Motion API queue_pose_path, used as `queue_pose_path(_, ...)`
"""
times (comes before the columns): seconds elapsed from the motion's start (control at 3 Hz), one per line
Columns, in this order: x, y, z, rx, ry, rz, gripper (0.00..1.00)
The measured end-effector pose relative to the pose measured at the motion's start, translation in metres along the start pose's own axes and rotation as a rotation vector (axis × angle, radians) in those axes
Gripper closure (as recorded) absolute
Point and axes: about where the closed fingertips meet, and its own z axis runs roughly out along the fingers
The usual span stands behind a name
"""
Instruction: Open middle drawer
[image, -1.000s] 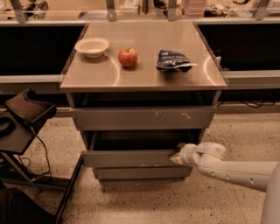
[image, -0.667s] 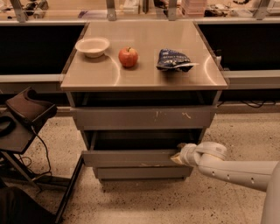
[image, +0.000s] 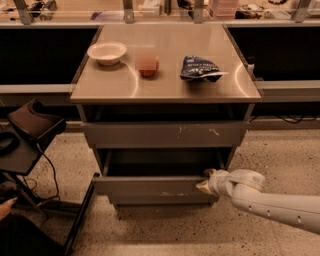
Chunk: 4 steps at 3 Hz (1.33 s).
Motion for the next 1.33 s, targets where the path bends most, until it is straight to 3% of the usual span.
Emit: queue_pose_path(1.33, 0.0005, 0.0057, -0.0070, -0.012, 0.011, -0.009, 1.00)
